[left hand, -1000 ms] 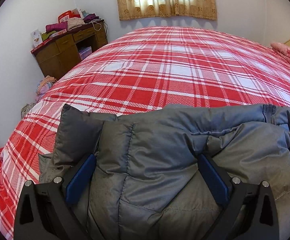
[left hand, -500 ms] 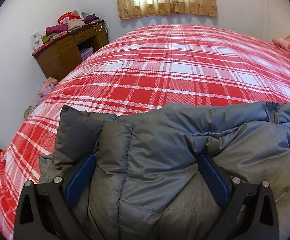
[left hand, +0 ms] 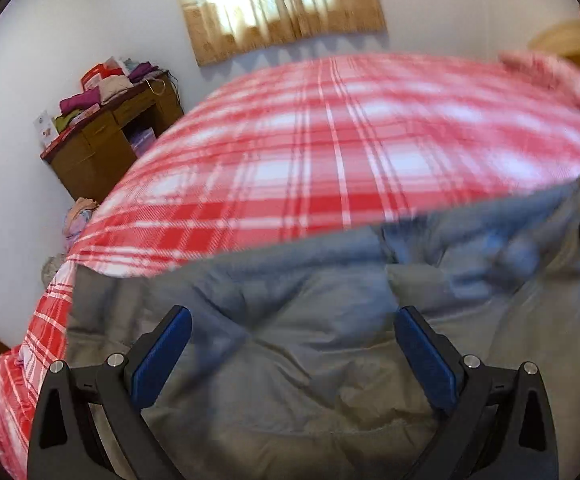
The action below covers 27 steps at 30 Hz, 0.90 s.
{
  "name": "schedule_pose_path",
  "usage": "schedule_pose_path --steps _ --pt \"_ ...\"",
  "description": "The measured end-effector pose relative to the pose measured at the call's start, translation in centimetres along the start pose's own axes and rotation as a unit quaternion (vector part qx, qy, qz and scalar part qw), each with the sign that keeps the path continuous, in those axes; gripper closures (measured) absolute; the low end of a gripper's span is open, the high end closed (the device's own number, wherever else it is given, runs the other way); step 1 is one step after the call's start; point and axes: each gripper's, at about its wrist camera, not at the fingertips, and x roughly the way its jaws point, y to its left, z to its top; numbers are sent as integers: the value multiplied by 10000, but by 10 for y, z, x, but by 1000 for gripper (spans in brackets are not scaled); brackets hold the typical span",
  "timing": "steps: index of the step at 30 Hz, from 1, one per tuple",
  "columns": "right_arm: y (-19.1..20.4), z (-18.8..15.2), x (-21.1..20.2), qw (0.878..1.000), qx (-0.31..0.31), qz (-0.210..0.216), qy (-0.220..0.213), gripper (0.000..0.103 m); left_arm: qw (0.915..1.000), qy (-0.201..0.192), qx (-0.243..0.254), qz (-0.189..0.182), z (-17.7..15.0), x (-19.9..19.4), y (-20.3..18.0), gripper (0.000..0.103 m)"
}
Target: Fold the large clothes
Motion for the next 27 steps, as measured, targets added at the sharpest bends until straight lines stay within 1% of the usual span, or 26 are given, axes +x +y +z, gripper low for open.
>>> schedule_pose_path --steps 1,2,7,14,20,27 --pt "-6 -5 8 9998 92 84 124 54 10000 57 44 -21 -3 6 -4 1" --pt "-8 -8 12 9997 144 143 153 54 10000 60 22 -73 -5 8 -5 1" --pt "-4 -9 20 9996 81 178 225 50 9997 35 -173 -189 -9 15 -2 1" --pt "-8 -14 25 9988 207 304 322 49 9999 47 -125 -101 -10 20 -6 1" --pt "-5 -15 28 9986 187 280 400 48 9999 64 -126 -96 -10 22 -5 1" --pt "0 -15 31 9989 70 155 443 48 9999 61 -124 -85 -11 23 -6 1"
